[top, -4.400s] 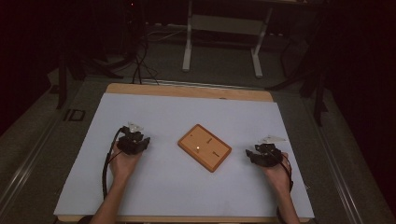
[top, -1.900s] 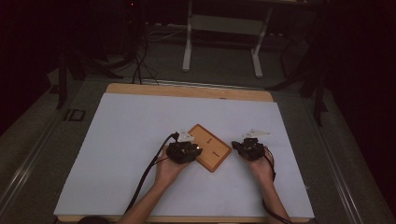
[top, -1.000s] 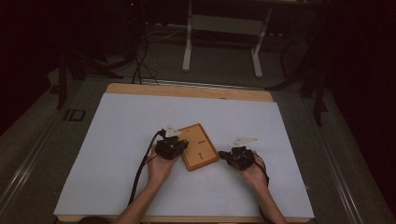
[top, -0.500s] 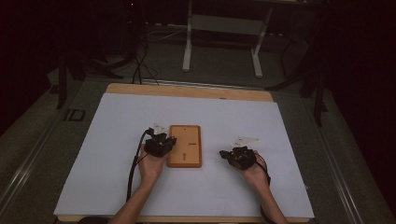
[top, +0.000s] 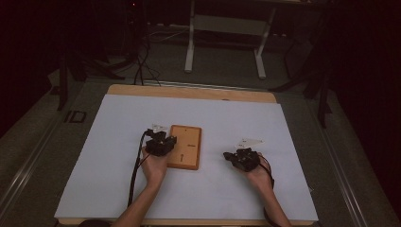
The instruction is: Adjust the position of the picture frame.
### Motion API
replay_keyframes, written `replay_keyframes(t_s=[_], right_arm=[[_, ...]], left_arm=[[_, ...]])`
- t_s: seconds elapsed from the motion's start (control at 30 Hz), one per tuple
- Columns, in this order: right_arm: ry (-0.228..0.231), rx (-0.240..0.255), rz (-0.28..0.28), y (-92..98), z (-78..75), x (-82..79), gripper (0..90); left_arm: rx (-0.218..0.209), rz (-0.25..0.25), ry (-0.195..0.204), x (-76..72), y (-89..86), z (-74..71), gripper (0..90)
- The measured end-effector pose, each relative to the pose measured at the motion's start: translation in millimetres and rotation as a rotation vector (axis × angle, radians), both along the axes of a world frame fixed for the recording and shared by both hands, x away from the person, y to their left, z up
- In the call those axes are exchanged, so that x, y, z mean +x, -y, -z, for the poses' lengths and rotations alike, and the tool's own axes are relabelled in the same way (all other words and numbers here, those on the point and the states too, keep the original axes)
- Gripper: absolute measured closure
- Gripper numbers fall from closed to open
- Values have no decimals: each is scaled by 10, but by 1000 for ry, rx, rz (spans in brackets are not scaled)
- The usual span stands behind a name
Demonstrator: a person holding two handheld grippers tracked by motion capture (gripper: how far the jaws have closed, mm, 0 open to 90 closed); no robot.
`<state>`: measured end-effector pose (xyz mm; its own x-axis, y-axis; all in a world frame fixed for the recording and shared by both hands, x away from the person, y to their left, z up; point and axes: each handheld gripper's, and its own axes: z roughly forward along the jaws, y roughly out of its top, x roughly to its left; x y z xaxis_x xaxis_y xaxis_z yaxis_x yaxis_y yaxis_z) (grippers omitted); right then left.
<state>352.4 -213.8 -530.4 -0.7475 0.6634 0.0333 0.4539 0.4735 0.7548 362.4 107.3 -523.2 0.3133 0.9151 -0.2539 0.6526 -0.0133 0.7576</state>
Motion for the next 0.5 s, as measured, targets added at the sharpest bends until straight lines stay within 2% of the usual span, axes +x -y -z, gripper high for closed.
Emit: replay_keyframes(t_s=[0.1, 0.13, 0.17, 0.2, 0.23, 0.37, 0.47, 0.5], right_arm=[[0, 0, -1, -1, 3, 2, 900], [-2, 4, -2, -7, 1, -2, 900], [-2, 4, -2, -7, 1, -2, 900], [-1, 4, -5, -15, -2, -5, 900], [-1, 4, -5, -15, -2, -5, 900], [-13, 28, -31, -61, 1, -19, 900], [-25, 34, -71, -220, 14, -53, 900], [-25, 34, -71, -220, 14, -53, 900]], left_arm=[[-8, 3, -2, 6, -11, 1, 812], [-30, 25, 6, 8, -42, 21, 818], [-30, 25, 6, 8, -42, 21, 821], [-21, 54, 25, 6, -51, 32, 824], [-21, 54, 25, 6, -51, 32, 827], [-3, 115, 42, -10, -41, 29, 836], [17, 133, 53, -22, -2, 16, 838], [19, 140, 53, -27, 12, 13, 838]])
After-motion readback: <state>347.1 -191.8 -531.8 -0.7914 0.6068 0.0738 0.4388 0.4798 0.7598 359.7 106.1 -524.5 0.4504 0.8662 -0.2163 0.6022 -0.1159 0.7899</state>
